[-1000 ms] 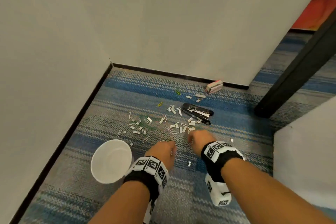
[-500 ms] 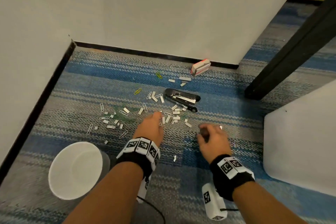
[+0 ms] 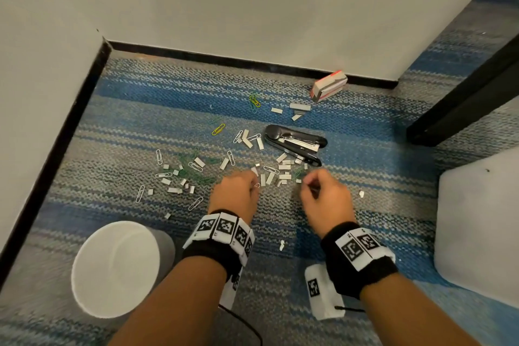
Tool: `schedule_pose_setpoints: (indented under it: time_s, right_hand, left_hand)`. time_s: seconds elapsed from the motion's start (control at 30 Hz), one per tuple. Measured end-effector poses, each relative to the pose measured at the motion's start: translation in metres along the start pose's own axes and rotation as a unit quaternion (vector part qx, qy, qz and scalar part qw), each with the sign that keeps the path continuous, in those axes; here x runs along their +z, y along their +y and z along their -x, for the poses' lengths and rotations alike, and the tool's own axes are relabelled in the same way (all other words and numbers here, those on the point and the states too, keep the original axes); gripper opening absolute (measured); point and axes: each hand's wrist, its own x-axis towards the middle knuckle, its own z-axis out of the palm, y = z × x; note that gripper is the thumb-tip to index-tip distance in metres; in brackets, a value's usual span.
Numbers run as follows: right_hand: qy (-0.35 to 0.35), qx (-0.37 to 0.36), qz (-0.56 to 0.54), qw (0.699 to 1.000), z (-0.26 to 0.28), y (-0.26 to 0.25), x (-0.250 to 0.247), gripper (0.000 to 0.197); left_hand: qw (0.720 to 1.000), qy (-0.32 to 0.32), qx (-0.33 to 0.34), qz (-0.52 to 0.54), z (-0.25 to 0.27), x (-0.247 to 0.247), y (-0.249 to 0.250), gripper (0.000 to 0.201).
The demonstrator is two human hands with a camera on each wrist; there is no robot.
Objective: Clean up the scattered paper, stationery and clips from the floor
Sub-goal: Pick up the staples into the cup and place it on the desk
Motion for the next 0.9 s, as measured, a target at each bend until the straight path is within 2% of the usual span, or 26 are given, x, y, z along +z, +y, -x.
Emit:
schedule_pose_setpoints:
  time_s: [0.07, 0.13, 0.2, 0.3, 0.43, 0.5, 0.57, 0.63, 0.73, 0.8, 0.9]
  right_hand:
    - [0.018, 0.002, -0.03, 0.999, -0.002, 0.0, 0.0, 0.009]
    - [-0.005, -0.019, -0.014, 1.0, -0.004, -0.002, 0.003, 0.012]
    - [-0.033, -0.042, 0.046, 0.997, -0.004, -0.005, 0.007, 0.01]
    - [-0.048, -0.043, 0.114, 0.991, -0.007, -0.003, 0.011, 0.018]
    - [-0.025, -0.026, 0.065, 0.997, -0.008, 0.0, 0.006, 0.007]
    - [-0.01, -0.01, 0.021, 1.0, -0.01, 0.001, 0.004, 0.008]
    - [-0.017, -0.007, 0.033, 0.999, -0.014, 0.002, 0.002, 0.008]
    - [-0.018, -0.015, 0.076, 0.997, -0.019, 0.002, 0.001, 0.005]
    - [-0.007, -0.03, 0.118, 0.993, -0.027, 0.002, 0.002, 0.016]
    - [-0.018, -0.035, 0.142, 0.989, -0.029, 0.003, 0.004, 0.022]
    - [-0.031, -0.033, 0.151, 0.988, -0.032, 0.005, 0.004, 0.018]
  left_hand:
    - [1.0, -0.003, 0.007, 0.013, 0.001, 0.001, 0.003, 0.025]
    - [1.0, -0.008, 0.003, 0.021, 0.001, 0.0, 0.004, 0.03]
    - [1.0, -0.003, 0.007, 0.019, 0.001, -0.001, 0.006, 0.027]
    - [0.998, 0.031, 0.026, 0.042, 0.004, -0.001, 0.01, 0.019]
    - [0.997, 0.038, 0.029, 0.064, 0.003, 0.004, 0.016, 0.008]
    - [0.996, 0.033, 0.005, 0.082, 0.0, 0.009, 0.016, 0.007]
    - [0.992, 0.02, -0.026, 0.125, -0.003, 0.014, 0.017, 0.005]
    - [0.988, 0.012, -0.036, 0.15, -0.003, 0.018, 0.017, 0.013]
    - [0.992, 0.016, 0.011, 0.122, -0.003, 0.021, 0.011, 0.029]
    - [0.994, 0.016, 0.029, 0.107, -0.004, 0.024, 0.006, 0.027]
    - [0.99, 0.035, 0.007, 0.136, -0.003, 0.028, 0.004, 0.022]
